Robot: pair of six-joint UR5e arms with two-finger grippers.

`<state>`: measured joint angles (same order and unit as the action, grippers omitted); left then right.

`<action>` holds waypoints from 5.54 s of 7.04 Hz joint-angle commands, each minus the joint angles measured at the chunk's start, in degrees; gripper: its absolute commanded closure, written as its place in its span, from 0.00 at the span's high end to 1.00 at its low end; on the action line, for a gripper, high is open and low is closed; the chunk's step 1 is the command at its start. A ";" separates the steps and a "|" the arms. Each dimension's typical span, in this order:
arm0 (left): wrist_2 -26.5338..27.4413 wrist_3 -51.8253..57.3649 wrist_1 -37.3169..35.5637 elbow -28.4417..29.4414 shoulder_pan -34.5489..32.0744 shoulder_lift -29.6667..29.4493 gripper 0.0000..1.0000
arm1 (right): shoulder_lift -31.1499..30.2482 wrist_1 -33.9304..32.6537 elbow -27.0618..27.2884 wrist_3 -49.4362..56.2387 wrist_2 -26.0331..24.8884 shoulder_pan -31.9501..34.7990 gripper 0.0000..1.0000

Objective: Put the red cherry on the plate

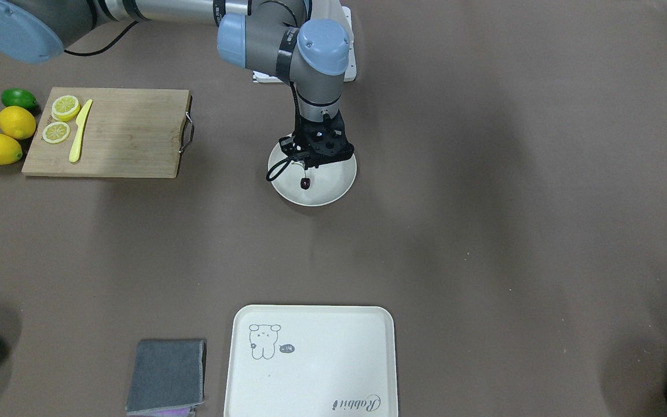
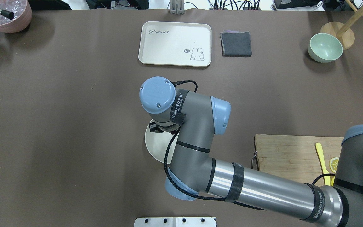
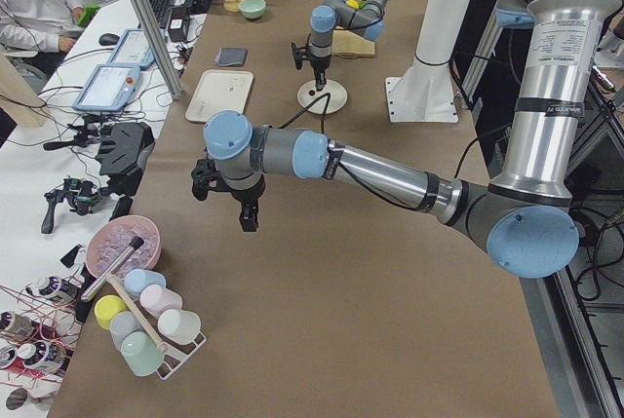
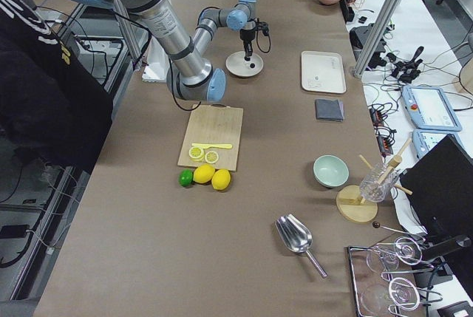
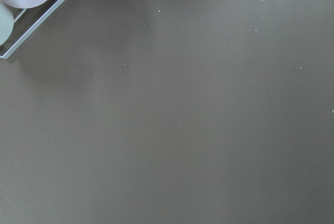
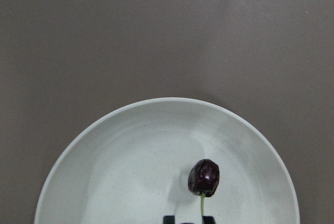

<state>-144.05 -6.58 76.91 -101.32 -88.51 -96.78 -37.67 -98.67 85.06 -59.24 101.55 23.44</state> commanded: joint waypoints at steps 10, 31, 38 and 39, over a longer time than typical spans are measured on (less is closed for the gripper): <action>0.09 0.43 -6.69 -3.81 0.44 0.01 0.97 | -1.96 -13.86 16.31 0.68 4.70 3.34 1.00; 3.95 30.32 3.16 14.23 -10.89 11.69 0.97 | -57.52 -0.03 14.07 87.10 30.30 70.16 1.00; 8.96 29.78 6.93 14.32 -11.24 12.21 0.97 | -61.37 0.06 18.55 87.98 28.62 71.57 1.00; 9.40 29.44 11.02 13.70 -11.33 14.92 0.97 | -62.08 0.06 19.52 87.98 28.62 71.65 1.00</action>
<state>-135.10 23.05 84.62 -87.00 -99.78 -84.51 -98.60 -98.64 103.28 28.69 130.17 94.86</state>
